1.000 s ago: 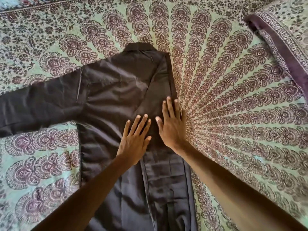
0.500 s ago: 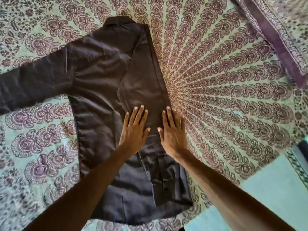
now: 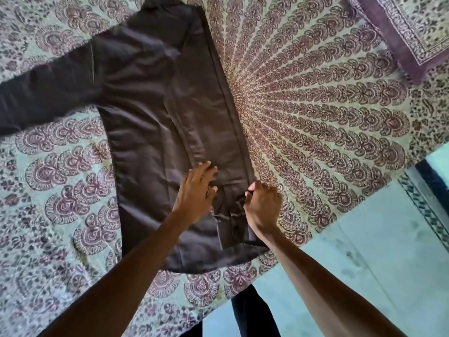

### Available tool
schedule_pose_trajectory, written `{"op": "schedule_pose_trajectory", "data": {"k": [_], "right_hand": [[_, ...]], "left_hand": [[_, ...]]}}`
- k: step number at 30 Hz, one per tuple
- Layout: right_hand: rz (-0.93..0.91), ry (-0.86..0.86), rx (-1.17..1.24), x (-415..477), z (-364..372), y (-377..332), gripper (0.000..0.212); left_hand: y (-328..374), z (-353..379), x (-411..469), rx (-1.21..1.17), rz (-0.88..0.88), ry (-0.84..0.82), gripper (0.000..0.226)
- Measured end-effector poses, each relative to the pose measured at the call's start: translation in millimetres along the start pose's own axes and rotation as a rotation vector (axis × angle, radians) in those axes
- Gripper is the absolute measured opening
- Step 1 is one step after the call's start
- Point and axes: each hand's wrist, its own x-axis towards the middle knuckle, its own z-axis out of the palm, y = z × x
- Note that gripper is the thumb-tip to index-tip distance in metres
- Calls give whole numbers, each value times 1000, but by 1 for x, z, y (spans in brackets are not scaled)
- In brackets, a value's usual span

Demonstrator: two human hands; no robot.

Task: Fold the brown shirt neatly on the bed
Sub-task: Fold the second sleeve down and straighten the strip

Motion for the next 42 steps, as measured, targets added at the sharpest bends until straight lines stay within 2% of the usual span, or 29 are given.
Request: {"op": "schedule_pose_trajectory", "data": {"k": [5, 7, 10, 14, 19, 24, 27, 31, 36, 38, 42], "right_hand": [[-132, -4, 120, 2, 0, -48, 11], [-155, -3, 184, 4, 2, -77, 12], [-194, -26, 234, 8, 13, -133, 15], [-253, -74, 209, 12, 33, -213, 23], [-266, -144, 187, 27, 58, -300, 28], [-356, -34, 138, 64, 74, -362, 31], [-422, 68, 62, 82, 80, -381, 33], [-445, 126, -50, 106, 90, -397, 27], [-549, 134, -39, 120, 94, -400, 13], [-552, 105, 36, 125, 94, -398, 10], [-468, -33, 308, 133, 89, -385, 13]], "left_hand": [[-48, -41, -2, -120, -220, 241, 38], [-78, -58, 5, -125, -270, 298, 32], [-134, -84, 17, -113, -327, 338, 26], [-200, -109, 32, -214, -408, 362, 24], [-252, -138, 57, -232, -363, 399, 25], [-301, -168, 107, -155, -334, 463, 21], [-317, -184, 138, -109, -402, 430, 19], [-343, -199, 189, -32, -516, 270, 37], [-360, -215, 237, 18, -449, 200, 60], [-361, -221, 249, 38, -466, 200, 58], [-351, -231, 262, -52, -508, 276, 37]]}}
